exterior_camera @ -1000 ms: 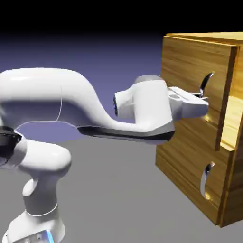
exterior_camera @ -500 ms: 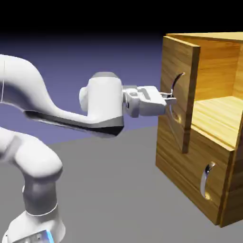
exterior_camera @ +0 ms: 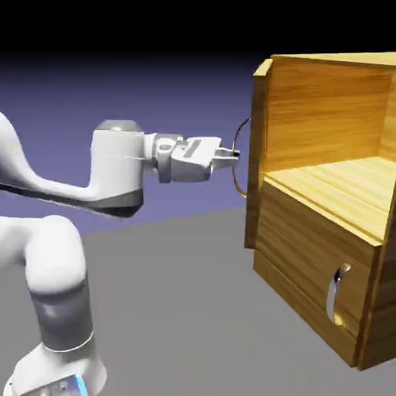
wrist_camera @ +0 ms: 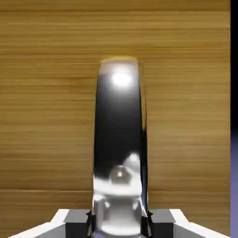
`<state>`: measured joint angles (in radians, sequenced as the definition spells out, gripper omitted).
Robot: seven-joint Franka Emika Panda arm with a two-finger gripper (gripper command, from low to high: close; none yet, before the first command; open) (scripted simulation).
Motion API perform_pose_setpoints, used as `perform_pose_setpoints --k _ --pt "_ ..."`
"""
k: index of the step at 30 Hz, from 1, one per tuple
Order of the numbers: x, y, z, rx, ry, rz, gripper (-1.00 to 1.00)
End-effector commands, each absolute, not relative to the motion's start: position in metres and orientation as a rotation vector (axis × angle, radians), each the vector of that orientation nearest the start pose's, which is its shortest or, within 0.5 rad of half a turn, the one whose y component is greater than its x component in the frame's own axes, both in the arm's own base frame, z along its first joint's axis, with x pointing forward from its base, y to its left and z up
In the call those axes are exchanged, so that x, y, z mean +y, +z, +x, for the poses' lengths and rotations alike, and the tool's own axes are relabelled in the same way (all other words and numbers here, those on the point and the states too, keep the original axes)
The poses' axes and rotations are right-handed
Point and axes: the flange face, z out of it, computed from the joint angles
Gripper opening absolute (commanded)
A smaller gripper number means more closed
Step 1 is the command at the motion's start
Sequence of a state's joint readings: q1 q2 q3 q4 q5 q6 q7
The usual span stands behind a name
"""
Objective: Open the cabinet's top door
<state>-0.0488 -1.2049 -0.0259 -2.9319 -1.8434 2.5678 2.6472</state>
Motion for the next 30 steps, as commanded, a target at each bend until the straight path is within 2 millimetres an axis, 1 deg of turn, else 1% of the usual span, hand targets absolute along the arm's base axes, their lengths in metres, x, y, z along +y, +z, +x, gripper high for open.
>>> perform_pose_setpoints --k 1,10,17,23,30 --pt "0.000 0.520 0.259 1.387 -2.136 -1.634 -1.00" --pt "0.046 0.520 0.232 1.526 -2.201 -1.588 -1.00" --pt "0.093 0.520 0.211 1.662 -2.260 -1.535 -1.00" --pt "0.142 0.520 0.195 1.801 -2.315 -1.473 -1.00" --pt "0.215 0.520 0.184 2.003 -2.385 -1.371 -1.00"
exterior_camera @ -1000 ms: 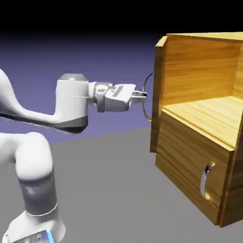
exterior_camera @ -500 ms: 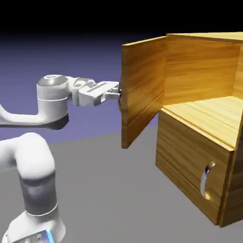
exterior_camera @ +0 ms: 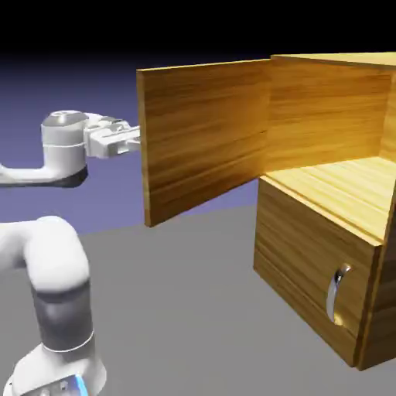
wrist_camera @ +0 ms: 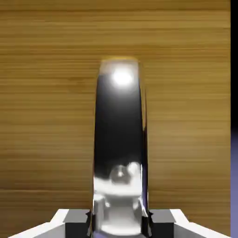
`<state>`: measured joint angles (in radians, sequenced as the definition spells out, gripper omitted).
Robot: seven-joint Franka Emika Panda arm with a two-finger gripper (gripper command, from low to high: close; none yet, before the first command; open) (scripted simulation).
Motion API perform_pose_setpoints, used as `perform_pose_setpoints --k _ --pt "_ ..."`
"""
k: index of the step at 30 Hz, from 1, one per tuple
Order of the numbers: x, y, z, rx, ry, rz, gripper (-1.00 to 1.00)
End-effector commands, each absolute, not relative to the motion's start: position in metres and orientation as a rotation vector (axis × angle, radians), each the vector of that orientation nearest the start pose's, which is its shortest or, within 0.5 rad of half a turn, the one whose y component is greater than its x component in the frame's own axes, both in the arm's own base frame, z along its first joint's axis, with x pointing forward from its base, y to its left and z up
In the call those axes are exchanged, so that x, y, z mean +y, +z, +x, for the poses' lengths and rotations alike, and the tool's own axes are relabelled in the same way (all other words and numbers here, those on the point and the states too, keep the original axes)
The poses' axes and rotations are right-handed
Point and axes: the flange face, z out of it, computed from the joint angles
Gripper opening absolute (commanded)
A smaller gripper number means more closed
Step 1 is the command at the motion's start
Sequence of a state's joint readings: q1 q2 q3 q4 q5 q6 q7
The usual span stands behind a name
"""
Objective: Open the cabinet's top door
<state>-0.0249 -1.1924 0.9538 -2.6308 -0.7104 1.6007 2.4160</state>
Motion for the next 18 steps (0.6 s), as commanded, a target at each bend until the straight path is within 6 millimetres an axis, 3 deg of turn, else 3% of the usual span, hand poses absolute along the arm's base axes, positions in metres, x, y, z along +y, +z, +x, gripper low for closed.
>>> perform_pose_setpoints --k 1,10,18 --pt "0.226 0.520 0.183 2.032 -2.394 -1.354 -1.00" --pt "0.311 0.520 0.188 2.270 -2.459 -1.208 -1.00" --pt "0.374 0.520 0.202 2.451 -2.495 -1.078 -1.00"
